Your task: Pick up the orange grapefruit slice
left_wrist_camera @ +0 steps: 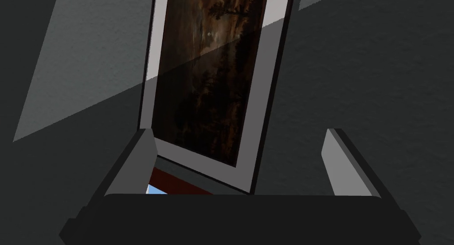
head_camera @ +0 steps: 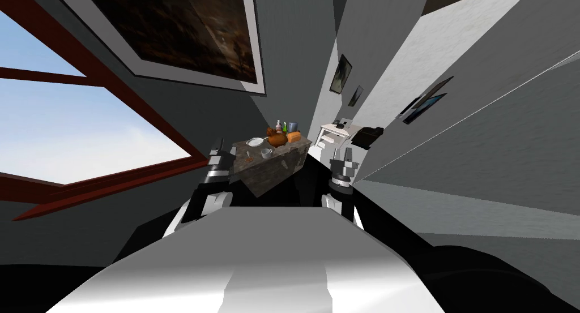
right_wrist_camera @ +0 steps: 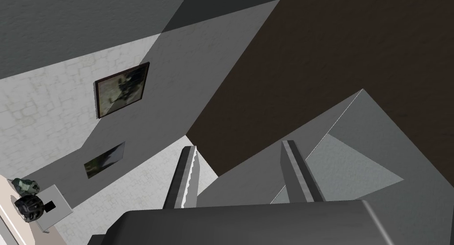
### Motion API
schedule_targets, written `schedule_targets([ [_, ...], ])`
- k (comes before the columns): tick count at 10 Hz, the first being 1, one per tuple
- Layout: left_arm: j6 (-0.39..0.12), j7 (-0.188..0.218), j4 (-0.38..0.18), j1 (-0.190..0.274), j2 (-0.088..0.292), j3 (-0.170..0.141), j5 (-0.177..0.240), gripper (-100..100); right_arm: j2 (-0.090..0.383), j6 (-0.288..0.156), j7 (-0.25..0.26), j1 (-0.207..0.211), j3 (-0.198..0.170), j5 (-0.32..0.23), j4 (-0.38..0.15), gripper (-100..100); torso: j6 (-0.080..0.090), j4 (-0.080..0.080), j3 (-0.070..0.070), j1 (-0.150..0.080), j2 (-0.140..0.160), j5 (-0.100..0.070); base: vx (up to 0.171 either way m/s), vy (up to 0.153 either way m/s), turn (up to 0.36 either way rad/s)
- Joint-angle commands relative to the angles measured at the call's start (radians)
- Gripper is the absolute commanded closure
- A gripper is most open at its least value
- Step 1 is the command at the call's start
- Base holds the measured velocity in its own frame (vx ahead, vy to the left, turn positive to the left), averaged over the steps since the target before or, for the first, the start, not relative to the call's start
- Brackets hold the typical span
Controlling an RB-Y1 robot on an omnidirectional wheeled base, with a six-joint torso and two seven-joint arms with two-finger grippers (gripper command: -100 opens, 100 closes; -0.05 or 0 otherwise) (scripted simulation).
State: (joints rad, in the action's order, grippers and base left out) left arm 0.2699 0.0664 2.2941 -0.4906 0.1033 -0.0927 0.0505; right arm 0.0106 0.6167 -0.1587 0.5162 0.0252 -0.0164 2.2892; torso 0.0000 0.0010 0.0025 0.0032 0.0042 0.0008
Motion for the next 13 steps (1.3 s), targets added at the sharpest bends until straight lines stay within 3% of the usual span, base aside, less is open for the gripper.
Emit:
schedule_targets([
  [1,-0.05,0.007,-0.004,0.015,0.016,-0.008,-0.001,-100,0.0,0.0,0.0,0.0,0.0,0.0,0.0,0,0.0,0.0,0.0,0.0,0.0,0.0,-0.068,0.042,-0.023],
  [13,-0.357,0.068,-0.062,0.124,0.054,-0.045,0.018,-100,0.0,0.0,0.0,0.0,0.0,0.0,0.0,0,0.0,-0.001,-0.002,-0.001,-0.003,0.0,-0.037,0.038,-0.007],
])
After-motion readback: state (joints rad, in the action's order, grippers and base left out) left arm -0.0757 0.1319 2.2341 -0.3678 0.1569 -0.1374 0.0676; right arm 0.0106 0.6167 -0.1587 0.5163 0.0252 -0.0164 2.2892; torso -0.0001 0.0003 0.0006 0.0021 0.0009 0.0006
